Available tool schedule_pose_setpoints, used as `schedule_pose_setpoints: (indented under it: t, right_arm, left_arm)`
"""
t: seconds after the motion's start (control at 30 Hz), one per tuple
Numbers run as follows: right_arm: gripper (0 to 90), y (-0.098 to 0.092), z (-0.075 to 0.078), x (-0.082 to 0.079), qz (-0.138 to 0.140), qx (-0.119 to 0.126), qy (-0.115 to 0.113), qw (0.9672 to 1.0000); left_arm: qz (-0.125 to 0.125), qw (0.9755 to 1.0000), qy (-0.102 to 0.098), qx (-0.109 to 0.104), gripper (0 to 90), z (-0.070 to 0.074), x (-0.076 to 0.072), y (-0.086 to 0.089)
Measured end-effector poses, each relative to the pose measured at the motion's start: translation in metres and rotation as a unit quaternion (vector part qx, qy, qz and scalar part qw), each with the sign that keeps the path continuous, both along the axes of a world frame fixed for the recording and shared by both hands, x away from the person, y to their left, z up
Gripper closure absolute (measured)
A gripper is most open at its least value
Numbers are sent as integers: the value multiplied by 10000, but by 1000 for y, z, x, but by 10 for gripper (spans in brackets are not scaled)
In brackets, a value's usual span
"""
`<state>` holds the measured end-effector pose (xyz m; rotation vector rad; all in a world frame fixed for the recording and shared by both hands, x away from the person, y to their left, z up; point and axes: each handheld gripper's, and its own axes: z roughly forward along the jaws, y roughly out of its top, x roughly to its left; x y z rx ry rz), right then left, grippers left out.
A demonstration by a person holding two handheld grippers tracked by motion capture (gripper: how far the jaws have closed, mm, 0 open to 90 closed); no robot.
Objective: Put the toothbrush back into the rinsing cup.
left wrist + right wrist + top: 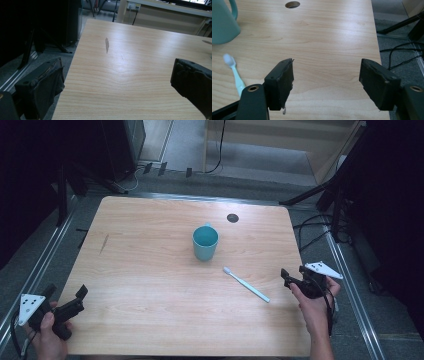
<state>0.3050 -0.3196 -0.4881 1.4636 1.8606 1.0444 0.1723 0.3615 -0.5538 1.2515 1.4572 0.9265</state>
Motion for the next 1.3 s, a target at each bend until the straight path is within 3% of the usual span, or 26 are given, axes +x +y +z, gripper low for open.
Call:
schedule_pose_setpoints:
  t: [0.13, 0.33, 0.4, 0.57, 0.67, 0.73, 0.87, 0.93, 1.03, 1.07, 1.17, 1.3]
  right_arm:
    - [330, 3, 5, 11, -26, -92, 185, 9998]
    - [460, 19, 15, 27, 267, 51, 593, 9979]
    - [489, 30, 20, 32, 502, -111, 717, 9961]
    - [536, 62, 30, 41, 1162, -696, 1026, 9855]
    - [557, 77, 30, 45, 1578, -1033, 1230, 9743]
    - [564, 90, 28, 47, 1835, -1277, 1391, 9647]
    - [576, 109, 21, 50, 2361, -1678, 1647, 9428]
    - [599, 117, 15, 51, 2590, -1922, 1866, 9280]
    - [632, 124, 7, 51, 2708, -2232, 2073, 9132]
    - [641, 126, 6, 51, 2737, -2280, 2125, 9099]
    - [705, 131, 1, 51, 2864, -2600, 2442, 8892]
    - [746, 140, 0, 50, 3012, -2807, 2799, 8673]
  left_arm:
    - [-4, 10000, 9, 29, 0, 0, 0, -1]
    - [-19, 10000, 16, 37, 0, 0, 0, -1]
    - [-18, 10000, 9, 31, 0, 0, 0, -1]
    - [-15, 10000, 5, 19, 0, 0, 0, 0]
    - [-19, 10000, 6, 8, 0, 0, 0, 0]
    - [-23, 10000, 13, 15, 0, 0, 0, 0]
    - [-30, 10000, 14, 23, 0, 0, 0, 0]
    - [-25, 10000, 18, 34, 0, 0, 0, -1]
    - [-35, 10000, 27, 64, 0, 0, 0, -1]
    - [-38, 10000, 23, 77, 0, 0, 1, -2]
    - [-42, 9999, 25, 104, 0, 0, 1, -2]
    - [-36, 9999, 33, 116, 0, 0, 1, -3]
